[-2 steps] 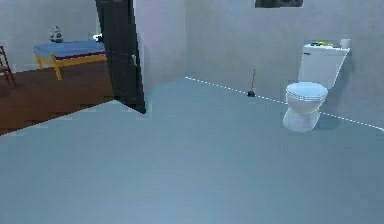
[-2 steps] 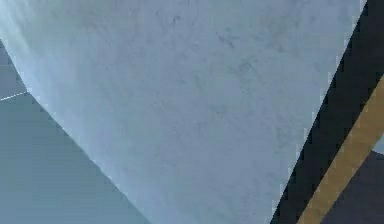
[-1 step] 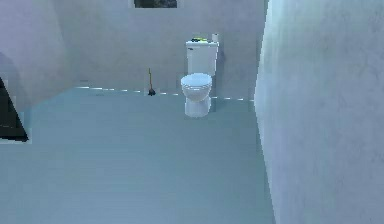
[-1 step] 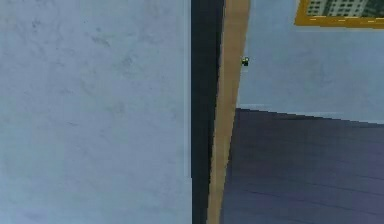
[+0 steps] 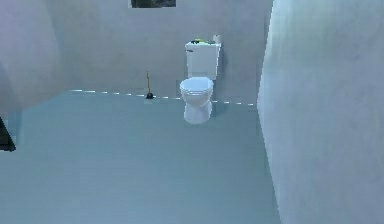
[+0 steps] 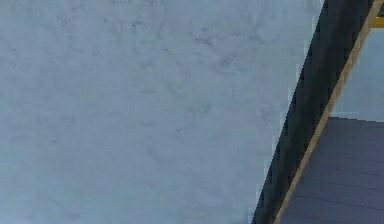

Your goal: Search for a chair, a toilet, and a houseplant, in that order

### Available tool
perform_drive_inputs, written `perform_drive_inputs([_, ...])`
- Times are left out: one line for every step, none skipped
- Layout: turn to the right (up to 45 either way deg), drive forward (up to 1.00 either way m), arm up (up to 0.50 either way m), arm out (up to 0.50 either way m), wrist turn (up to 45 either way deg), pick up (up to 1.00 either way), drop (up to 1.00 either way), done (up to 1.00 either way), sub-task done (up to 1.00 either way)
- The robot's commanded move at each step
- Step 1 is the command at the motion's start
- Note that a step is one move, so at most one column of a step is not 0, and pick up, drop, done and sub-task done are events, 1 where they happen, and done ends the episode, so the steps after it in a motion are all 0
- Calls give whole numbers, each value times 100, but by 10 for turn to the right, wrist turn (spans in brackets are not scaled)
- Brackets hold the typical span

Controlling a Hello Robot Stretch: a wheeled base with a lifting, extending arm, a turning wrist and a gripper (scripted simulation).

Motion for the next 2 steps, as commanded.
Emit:
perform_drive_inputs([60,0,0,0,0,0,0,0,0])
perform_drive_inputs([0,100,0,0,0,0,0,0,0])
